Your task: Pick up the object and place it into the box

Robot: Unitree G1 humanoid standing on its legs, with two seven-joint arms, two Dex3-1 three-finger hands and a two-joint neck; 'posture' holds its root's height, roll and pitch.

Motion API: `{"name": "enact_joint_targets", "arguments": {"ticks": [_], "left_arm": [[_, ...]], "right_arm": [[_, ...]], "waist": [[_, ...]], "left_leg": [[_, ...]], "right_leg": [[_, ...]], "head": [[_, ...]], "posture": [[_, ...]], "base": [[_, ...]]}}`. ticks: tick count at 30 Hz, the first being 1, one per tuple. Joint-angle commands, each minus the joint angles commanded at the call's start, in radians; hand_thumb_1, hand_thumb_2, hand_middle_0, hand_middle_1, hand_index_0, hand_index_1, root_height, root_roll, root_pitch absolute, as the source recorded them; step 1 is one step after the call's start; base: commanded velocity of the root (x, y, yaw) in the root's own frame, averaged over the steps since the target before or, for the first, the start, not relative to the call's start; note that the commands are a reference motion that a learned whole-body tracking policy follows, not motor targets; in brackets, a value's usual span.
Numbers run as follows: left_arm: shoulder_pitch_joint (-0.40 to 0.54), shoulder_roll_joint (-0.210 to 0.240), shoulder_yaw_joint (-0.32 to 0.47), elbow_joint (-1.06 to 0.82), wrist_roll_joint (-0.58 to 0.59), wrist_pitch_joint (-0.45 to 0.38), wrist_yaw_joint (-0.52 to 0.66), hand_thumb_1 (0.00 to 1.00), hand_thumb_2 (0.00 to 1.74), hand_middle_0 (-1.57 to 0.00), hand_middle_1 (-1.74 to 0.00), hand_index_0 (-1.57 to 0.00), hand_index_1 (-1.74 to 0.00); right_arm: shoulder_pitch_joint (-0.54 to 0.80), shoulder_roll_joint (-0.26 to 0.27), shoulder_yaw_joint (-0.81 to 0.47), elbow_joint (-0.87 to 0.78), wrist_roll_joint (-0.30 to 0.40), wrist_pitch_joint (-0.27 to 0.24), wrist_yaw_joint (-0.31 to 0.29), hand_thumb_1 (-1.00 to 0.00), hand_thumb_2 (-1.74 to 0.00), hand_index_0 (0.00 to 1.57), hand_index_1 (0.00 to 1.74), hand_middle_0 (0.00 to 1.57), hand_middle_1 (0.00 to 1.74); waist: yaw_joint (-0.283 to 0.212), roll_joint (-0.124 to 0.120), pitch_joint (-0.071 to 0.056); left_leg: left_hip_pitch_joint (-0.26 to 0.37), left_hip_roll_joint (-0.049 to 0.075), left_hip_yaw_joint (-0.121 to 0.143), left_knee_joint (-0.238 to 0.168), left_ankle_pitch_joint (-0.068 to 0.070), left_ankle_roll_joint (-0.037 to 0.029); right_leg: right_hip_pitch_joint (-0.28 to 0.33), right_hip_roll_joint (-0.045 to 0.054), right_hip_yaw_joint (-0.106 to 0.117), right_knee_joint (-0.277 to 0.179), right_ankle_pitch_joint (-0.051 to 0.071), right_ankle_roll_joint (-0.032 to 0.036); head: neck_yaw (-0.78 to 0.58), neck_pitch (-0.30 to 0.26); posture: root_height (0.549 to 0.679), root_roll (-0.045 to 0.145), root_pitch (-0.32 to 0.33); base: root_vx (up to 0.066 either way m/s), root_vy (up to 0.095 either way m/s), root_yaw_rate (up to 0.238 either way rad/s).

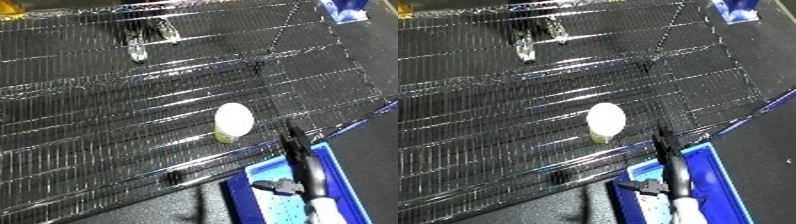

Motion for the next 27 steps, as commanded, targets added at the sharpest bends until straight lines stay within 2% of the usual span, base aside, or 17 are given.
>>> {"name": "enact_joint_targets", "arguments": {"ticks": [7, 16, 27], "left_arm": [[-0.008, 0.016, -0.013, -0.011, -0.013, 0.008, 0.020, 1.00, 1.74, -1.57, -1.74, -1.57, -1.74], [-0.022, 0.039, -0.027, -0.020, -0.032, 0.016, 0.040, 1.00, 1.74, -1.57, -1.74, -1.57, -1.74], [-0.039, 0.061, -0.050, -0.044, -0.057, 0.022, 0.058, 1.00, 1.74, -1.57, -1.74, -1.57, -1.74]], "right_arm": [[-0.052, -0.023, 0.012, 0.011, 0.003, -0.002, -0.008, 0.00, 0.00, 0.00, 0.00, 0.00, 0.00], [-0.140, -0.053, 0.025, 0.029, 0.012, -0.003, -0.023, 0.00, 0.00, 0.00, 0.00, 0.00, 0.00], [-0.233, -0.094, 0.042, 0.074, 0.040, -0.028, -0.030, 0.00, 0.00, 0.00, 0.00, 0.00, 0.00]], "waist": [[0.000, 0.011, 0.000], [0.008, 0.029, 0.000], [0.024, 0.048, 0.000]], "left_leg": [[-0.042, -0.006, 0.007, 0.016, -0.008, 0.0063], [-0.103, -0.010, 0.015, 0.028, -0.010, 0.0101], [-0.162, -0.020, 0.016, 0.048, -0.015, 0.0156]], "right_leg": [[-0.054, -0.0004, 0.007, 0.023, 0.001, 0.0022], [-0.125, -0.0019, 0.007, 0.043, 0.006, 0.0028], [-0.187, -0.0064, 0.001, 0.068, 0.003, 0.0010]], "head": [[0.022, 0.024], [0.069, 0.090], [0.092, 0.171]], "posture": [[0.645, 0.046, 0.022], [0.641, 0.044, 0.063], [0.637, 0.044, 0.100]], "base": [[0.013, 0.011, -0.006], [-0.007, -0.002, 0.006], [-0.001, -0.009, 0.019]]}}
